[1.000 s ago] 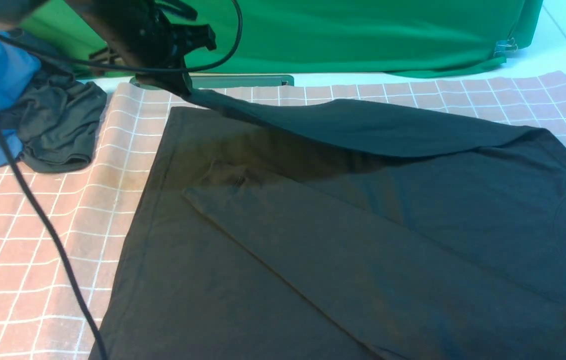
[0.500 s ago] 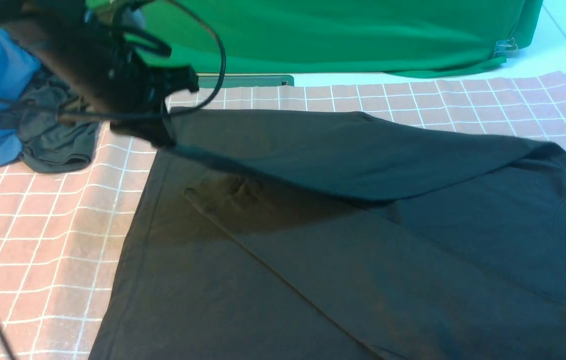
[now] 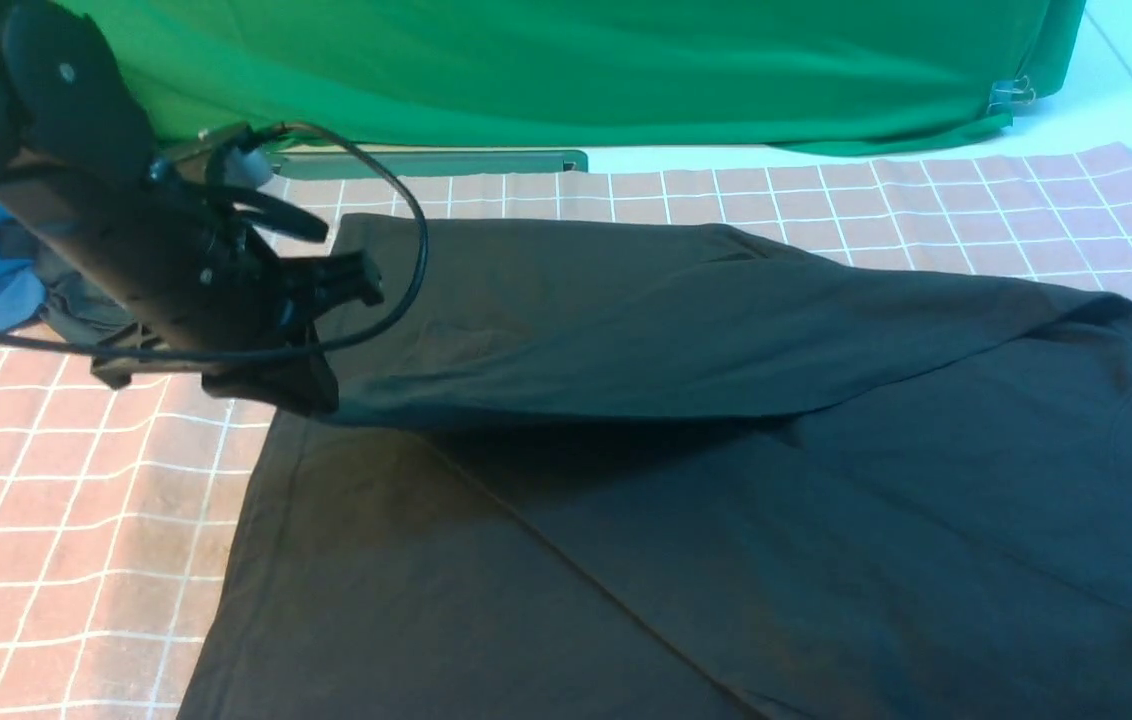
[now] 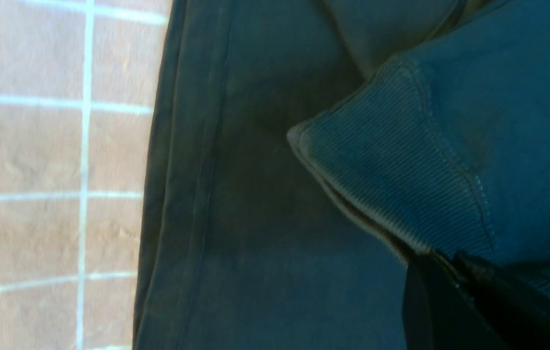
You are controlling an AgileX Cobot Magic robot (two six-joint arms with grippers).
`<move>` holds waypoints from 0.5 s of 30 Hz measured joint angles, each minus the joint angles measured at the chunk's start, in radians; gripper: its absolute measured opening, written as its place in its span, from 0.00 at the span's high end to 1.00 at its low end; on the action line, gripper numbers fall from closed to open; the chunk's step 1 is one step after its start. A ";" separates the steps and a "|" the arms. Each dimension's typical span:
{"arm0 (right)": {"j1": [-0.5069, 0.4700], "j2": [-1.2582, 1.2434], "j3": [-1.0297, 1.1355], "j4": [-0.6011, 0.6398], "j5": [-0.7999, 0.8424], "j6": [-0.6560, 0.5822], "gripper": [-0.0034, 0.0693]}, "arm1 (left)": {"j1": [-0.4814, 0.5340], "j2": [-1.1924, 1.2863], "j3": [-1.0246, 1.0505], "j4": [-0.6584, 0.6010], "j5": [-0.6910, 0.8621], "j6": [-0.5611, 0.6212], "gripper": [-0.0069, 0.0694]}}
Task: Fold a long-sleeved shirt over a pink coffee tablecloth.
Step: 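Fold the left side of the dark shirt inward over its body with the left gripper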
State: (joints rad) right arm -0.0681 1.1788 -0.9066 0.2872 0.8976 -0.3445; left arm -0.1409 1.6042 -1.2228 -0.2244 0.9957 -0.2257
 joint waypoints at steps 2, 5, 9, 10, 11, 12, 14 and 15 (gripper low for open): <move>0.000 0.000 0.000 0.000 0.000 0.000 0.84 | 0.000 -0.003 0.006 -0.001 0.002 -0.008 0.89; 0.000 0.000 0.000 0.000 -0.002 0.000 0.84 | 0.000 -0.003 0.021 -0.012 0.025 -0.022 0.89; 0.000 0.000 0.000 0.001 -0.002 0.000 0.83 | 0.000 -0.003 0.058 -0.022 0.019 -0.029 0.89; 0.000 0.000 0.000 0.001 -0.002 0.000 0.83 | 0.000 -0.003 0.068 -0.027 0.017 -0.029 0.89; 0.000 0.000 0.000 0.002 -0.002 0.001 0.83 | 0.000 -0.004 0.084 -0.038 0.016 -0.030 0.89; 0.000 0.000 0.000 0.002 -0.002 0.001 0.83 | 0.000 -0.004 0.095 -0.045 0.016 -0.030 0.89; 0.000 0.000 0.000 0.002 -0.002 0.001 0.83 | 0.000 -0.004 0.111 -0.041 0.004 -0.030 0.87; 0.000 0.000 0.000 0.002 -0.002 0.001 0.83 | 0.000 -0.004 0.114 -0.032 -0.007 -0.031 0.84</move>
State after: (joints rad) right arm -0.0681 1.1788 -0.9066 0.2888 0.8957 -0.3436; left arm -0.1409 1.6000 -1.1088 -0.2563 0.9889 -0.2570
